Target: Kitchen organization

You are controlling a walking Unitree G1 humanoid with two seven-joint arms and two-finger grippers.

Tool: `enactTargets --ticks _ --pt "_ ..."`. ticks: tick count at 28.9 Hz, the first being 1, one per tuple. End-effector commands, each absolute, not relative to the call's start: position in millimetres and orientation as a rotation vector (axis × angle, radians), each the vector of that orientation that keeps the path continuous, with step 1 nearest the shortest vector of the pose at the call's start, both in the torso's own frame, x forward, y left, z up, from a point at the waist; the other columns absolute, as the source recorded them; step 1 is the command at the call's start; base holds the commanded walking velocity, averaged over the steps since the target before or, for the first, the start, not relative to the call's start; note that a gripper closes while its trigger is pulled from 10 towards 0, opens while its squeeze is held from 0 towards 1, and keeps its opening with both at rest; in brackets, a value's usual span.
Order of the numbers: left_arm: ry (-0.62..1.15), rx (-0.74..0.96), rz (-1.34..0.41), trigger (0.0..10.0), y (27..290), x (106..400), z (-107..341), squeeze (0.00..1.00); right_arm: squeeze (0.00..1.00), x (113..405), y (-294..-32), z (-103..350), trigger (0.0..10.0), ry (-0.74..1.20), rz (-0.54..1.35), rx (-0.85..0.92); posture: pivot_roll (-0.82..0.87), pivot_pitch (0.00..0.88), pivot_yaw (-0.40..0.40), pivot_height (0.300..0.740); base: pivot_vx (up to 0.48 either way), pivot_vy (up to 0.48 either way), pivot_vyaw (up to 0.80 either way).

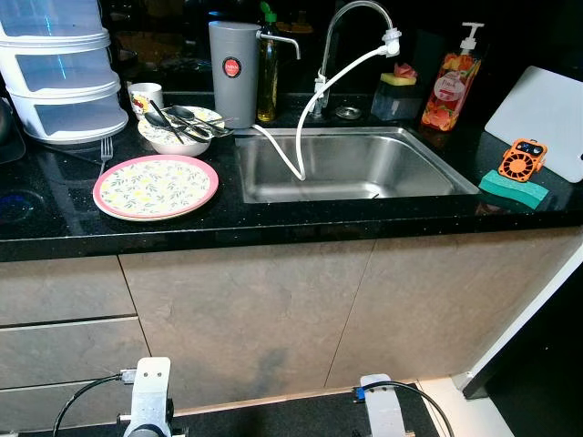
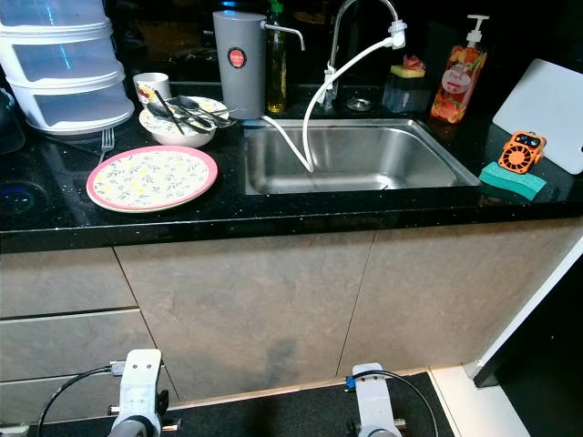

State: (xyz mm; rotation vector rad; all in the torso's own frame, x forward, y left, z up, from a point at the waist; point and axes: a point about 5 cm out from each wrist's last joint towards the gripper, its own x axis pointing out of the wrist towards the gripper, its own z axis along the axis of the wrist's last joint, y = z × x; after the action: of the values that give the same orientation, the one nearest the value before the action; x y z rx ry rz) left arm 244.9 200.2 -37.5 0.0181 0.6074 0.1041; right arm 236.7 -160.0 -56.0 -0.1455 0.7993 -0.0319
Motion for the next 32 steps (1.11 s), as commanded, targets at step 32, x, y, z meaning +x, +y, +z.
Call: enactTargets --ticks 32 --pt "0.486 0.290 -0.351 10.0 202.2 309.0 32.2 0.00 0.00 237.5 -185.5 -52.7 10.0 0.786 -0.053 -0.166 0.03 0.093 -0.056 0.740 0.000 0.000 0.00"
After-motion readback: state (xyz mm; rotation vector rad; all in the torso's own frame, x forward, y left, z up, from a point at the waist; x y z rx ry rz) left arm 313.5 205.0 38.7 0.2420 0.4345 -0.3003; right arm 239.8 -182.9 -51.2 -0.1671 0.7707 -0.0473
